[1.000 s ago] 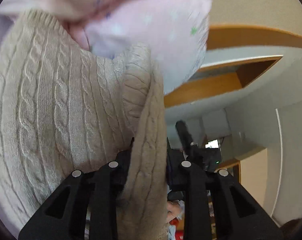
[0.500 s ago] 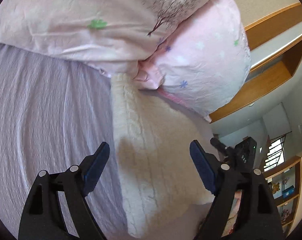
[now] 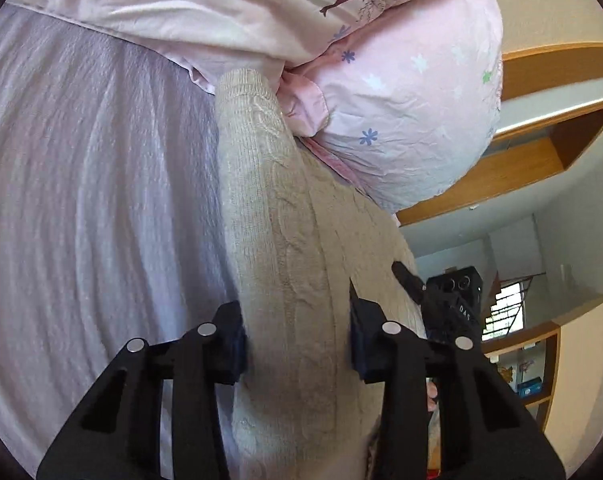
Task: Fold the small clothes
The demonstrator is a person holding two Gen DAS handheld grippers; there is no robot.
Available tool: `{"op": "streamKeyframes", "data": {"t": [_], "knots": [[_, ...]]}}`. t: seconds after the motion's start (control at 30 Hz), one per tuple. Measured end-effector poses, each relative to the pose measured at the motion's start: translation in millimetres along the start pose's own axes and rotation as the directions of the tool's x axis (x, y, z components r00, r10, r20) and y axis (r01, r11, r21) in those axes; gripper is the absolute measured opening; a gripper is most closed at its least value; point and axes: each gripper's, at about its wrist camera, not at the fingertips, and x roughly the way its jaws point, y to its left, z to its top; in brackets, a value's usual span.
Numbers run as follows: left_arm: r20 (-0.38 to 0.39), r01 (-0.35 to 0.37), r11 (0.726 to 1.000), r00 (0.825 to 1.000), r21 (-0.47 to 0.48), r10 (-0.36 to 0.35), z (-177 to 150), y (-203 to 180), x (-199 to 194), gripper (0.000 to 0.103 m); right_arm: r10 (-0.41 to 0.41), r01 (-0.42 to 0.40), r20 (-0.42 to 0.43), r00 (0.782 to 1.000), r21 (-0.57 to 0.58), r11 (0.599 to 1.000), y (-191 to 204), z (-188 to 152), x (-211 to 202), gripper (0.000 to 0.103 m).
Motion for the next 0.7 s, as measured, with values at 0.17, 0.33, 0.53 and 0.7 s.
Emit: {"op": "streamKeyframes", "data": {"t": [0.17,0.33,0.53,0.7], "knots": [[0.117,-0.220,0.954,0.973,0.204,0.199,-13.9,-8.7,-79.6,0.041,-0.026,-0.001,-0.136,0.990,-0.193,0.981,60.1,-29.9,64.9,0.037],[0.189,-0.346,0.929,0.929,0.130,0.319,-17.1,15.3,-121.1,0.046,-0.250,0.269,0.101,0.963,-0.283,0.921,83.8,-40.3,47.8,0.057],[0.363,-0.422,0.885,0.870,0.196,0.334,-54.5,-12.2,-158.3,0.069,-0.267,0.250,-0.015,0.964,-0.300,0.921,94.8,-53.4,60.3,0.025],[0.400,-0.504,0.842,0.823,0.190,0.403,-88.8,-24.5,-163.4,0.092,-0.334,0.361,0.151,0.930,-0.218,0.907,81.5,-40.5,62.1,0.007]]}}
